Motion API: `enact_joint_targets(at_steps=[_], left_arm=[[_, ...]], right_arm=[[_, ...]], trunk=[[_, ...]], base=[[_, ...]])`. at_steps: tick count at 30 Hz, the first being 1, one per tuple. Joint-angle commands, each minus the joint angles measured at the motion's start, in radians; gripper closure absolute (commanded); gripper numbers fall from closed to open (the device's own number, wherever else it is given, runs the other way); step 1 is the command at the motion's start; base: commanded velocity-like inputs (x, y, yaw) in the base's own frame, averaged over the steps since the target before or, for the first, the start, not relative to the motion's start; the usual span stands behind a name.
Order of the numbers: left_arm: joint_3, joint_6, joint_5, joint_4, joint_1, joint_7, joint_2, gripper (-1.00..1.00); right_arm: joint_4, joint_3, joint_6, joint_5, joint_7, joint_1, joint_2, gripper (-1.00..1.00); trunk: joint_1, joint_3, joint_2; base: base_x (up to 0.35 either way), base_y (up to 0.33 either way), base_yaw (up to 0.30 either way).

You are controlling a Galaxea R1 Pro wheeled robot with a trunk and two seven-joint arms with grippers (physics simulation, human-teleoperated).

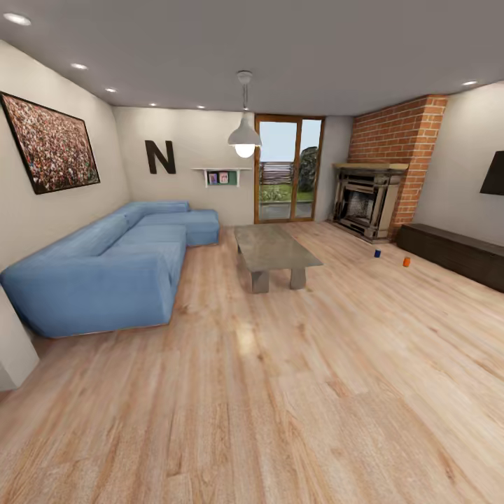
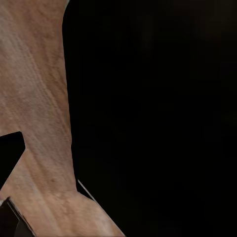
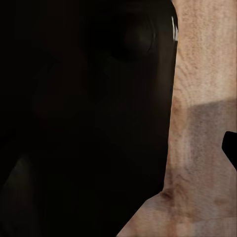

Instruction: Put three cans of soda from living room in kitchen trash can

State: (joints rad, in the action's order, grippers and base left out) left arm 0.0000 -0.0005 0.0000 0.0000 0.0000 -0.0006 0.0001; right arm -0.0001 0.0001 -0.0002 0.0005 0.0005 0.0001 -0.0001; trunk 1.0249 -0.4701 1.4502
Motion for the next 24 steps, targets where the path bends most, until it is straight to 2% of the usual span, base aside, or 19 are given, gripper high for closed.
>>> enact_joint_targets(at_steps=[1, 24], left_arm=[[0.000, -0.005, 0.000, -0.003, -0.006, -0.005, 0.003, -1.00], [0.002, -0.017, -0.001, -0.015, -0.019, 0.000, 0.004, -1.00]], right_arm=[[-0.006, 0.002, -0.002, 0.005, 0.005, 0.000, -0.004, -1.00], [-0.022, 0.007, -0.011, 0.003, 0.012, -0.012, -0.002, -1.00]], trunk=[[0.000, 0.000, 0.000], [0.000, 0.000, 0.000]], base=[[0.000, 0.000, 0.000], [0.000, 0.000, 0.000]])
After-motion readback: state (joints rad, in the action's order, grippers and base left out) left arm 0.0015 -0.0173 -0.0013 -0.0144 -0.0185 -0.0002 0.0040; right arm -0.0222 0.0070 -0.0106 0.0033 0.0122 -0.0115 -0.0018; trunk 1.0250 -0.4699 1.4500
